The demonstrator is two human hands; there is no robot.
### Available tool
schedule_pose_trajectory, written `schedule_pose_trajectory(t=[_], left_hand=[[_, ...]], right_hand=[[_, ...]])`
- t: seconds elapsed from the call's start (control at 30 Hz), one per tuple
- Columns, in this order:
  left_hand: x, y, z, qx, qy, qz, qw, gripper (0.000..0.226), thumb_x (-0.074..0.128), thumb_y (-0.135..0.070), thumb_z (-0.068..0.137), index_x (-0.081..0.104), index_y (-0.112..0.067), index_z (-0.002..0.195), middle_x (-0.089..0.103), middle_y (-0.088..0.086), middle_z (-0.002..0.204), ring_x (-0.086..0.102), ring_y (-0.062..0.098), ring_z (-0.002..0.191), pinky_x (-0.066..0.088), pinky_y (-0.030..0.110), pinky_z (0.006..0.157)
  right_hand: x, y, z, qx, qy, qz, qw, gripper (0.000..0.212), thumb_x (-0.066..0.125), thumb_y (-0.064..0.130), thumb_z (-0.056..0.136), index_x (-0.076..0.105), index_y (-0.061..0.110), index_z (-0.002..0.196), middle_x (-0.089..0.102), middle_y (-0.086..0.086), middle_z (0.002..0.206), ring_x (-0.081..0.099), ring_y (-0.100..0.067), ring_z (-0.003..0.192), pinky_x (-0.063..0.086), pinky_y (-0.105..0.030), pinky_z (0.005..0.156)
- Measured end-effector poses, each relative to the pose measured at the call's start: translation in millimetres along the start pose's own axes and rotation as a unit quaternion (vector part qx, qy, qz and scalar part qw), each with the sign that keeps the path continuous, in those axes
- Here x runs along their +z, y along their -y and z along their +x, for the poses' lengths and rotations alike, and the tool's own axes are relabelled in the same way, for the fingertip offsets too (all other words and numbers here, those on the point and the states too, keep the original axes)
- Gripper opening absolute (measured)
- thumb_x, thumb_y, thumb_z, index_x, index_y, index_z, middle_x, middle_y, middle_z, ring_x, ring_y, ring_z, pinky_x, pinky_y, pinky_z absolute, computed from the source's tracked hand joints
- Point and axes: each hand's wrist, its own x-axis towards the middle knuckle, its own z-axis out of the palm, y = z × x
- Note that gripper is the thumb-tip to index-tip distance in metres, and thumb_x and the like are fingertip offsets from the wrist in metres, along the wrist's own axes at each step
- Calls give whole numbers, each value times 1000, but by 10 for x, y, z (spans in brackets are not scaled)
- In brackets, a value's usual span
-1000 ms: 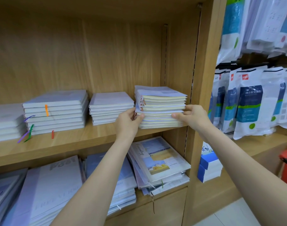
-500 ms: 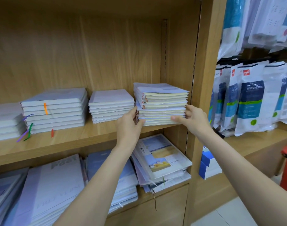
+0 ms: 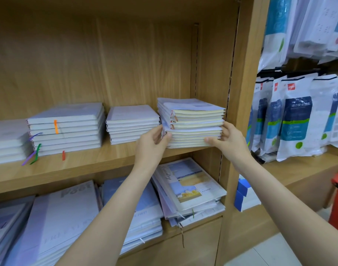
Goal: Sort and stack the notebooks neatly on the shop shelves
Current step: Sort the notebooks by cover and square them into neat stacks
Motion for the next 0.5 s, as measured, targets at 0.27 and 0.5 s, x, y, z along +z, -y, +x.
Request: schedule_pose_trajectory(t=[0.27,0.5], left_hand=[[-58,9,167,-57,15,21,998,34,59,-21,91,60,-10,123,66,6,117,60,11,110,46,35,100],[-38,-20,198,-54,-6,63,997,31,61,-17,89,63,-8,118,67,9,113,61,10,105,43,19,91]], right_hand=[[-19,19,66,17,-14,-9,1000,42,63,22,88,52,10,126,64,-1,115,58,-11,100,42,-11,71],[3,48,19,18,-19,-10,1000,38,61,18,90,51,10,126,62,1,109,55,-10,98,41,-17,75]])
